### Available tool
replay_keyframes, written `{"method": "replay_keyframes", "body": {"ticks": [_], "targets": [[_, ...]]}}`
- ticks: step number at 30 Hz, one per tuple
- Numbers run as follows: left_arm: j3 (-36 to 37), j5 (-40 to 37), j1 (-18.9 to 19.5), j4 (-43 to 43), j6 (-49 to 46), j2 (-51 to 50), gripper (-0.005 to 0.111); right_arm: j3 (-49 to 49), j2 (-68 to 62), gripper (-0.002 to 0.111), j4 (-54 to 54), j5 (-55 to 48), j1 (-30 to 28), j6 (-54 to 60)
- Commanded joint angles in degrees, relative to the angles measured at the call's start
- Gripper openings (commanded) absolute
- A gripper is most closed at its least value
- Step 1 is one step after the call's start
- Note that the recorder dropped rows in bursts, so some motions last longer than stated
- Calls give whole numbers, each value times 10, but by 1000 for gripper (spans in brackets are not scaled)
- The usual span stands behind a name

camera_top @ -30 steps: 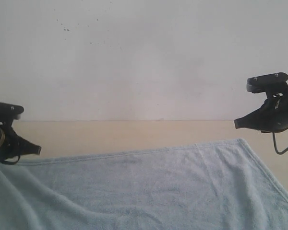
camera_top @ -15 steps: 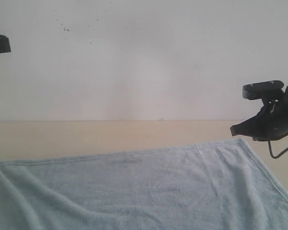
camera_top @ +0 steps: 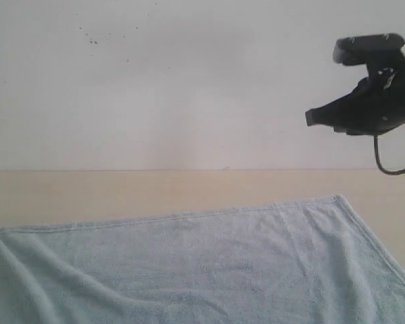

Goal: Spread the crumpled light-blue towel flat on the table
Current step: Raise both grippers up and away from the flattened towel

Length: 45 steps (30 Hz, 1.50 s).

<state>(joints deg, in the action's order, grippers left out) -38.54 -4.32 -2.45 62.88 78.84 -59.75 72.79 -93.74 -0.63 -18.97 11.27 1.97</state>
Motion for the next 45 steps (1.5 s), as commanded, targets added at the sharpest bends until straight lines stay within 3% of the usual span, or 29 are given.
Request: {"method": "replay_keyframes", "body": {"ticks": [1,4,8,13,18,22,26,29,33,35,37,38,40,43,45], "targets": [[64,124,-3,-46,8,45,4,-1,55,0,-4,-8,1,12],[90,251,-3,66,-4,62,4,-1,70,0,-5,-34,1,43],[80,494,-3,359,-80,62,4,-1,71,0,-29,-58,1,46],[58,667,-3,371,80,77,4,-1,72,0,-102,-62,1,81],[50,702,-3,305,336,93,4,-1,72,0,-145,-62,1,106],[71,691,-3,284,388,93,4,-1,74,0,-151,-62,1,106],[124,618,-3,133,376,91,4,-1,85,0,-151,-67,1,108],[176,609,-3,-153,281,91,4,-1,93,0,-151,-70,1,114],[199,703,-3,-536,81,91,4,-1,111,0,-154,-72,1,117],[190,743,4,-591,-96,91,4,-1,120,0,-154,-72,1,117],[167,743,15,-523,-327,104,4,-1,129,0,-154,-72,1,117],[151,733,21,-441,-439,109,4,-1,132,0,-154,-73,1,119],[107,573,18,-276,-521,116,4,-1,139,0,-154,-74,1,120],[59,280,-4,-9,-453,104,4,-1,148,0,-154,-74,1,122],[50,64,-30,75,-375,93,4,-1,151,0,-154,-73,1,122]]}}
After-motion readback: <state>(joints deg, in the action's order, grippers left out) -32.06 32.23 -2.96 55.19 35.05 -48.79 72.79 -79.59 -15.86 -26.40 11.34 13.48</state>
